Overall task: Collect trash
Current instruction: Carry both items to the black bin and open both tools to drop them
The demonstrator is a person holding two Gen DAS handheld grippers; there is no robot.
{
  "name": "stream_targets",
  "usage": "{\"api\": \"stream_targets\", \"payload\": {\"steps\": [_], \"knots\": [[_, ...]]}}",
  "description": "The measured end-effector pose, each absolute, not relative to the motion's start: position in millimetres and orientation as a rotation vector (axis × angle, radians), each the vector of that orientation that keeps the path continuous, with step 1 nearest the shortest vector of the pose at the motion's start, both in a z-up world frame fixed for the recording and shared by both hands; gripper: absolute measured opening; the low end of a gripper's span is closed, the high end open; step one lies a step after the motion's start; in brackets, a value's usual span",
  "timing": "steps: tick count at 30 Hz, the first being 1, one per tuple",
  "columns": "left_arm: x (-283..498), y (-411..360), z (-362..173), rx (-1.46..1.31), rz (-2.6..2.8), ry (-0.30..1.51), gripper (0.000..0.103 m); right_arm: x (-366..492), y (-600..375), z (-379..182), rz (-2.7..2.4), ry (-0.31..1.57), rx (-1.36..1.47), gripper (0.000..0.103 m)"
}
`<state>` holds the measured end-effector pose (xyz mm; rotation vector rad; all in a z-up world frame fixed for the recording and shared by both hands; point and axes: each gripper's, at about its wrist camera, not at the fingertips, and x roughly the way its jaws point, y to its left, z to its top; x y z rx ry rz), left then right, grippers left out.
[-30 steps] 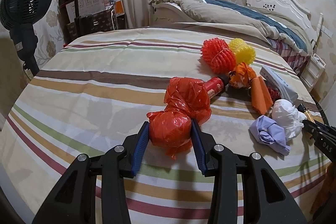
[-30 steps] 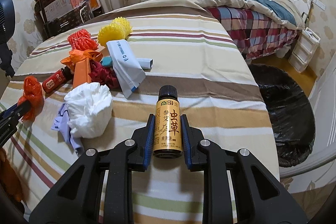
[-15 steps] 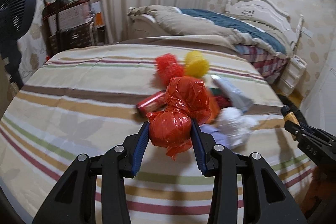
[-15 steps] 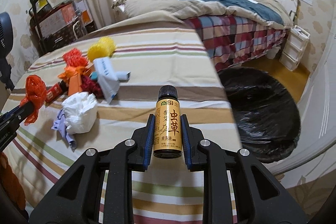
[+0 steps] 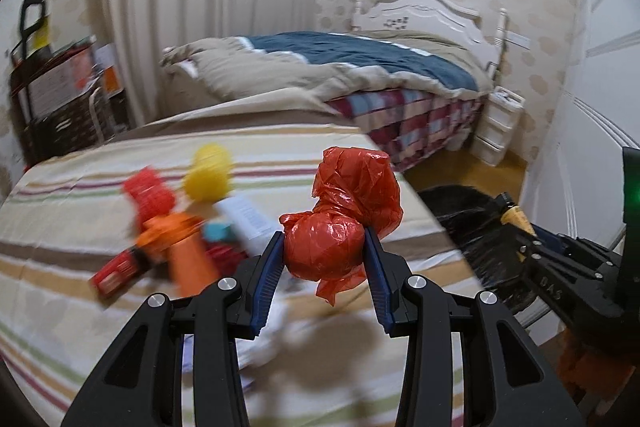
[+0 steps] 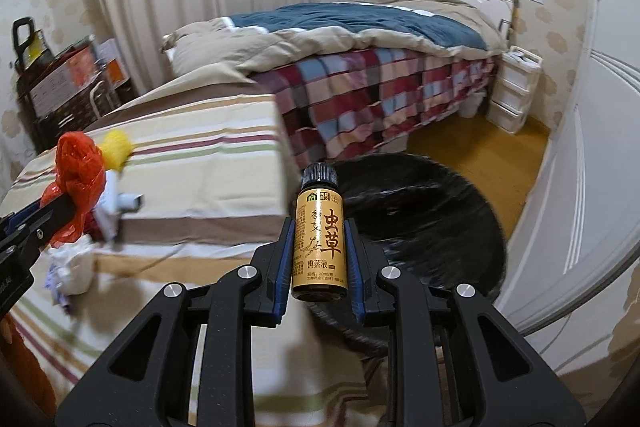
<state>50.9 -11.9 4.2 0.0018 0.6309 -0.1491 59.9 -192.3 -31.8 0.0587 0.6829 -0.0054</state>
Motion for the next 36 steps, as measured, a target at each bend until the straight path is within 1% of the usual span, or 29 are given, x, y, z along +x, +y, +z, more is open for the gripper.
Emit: {"api": "stream_targets", "payload": {"steps": [11,18,27,36], "knots": [[101.6,-90.6,-13.4,0.061,-0.253,0.679,0.041,95.4,-250.6,-50.8,-0.093,0.7,0.116,0.023],[120.4,-121.4,-30.8,0.098,-0.27,0.722,0.041,111.6,-272.5,-63.9,-0.114,0.724,0.144,0.023],[140.2,-142.9,-40.8,0.147,-0.269,0.747,0.041,124.0,-290.8,-76.6,-0.136,0.746,0.171,0.024],[141.9,-152.8,-42.9,0.176,-0.272,0.749,0.042,125.7,-295.9,-81.8,-0.142,0.758,0.179,0.024]]}}
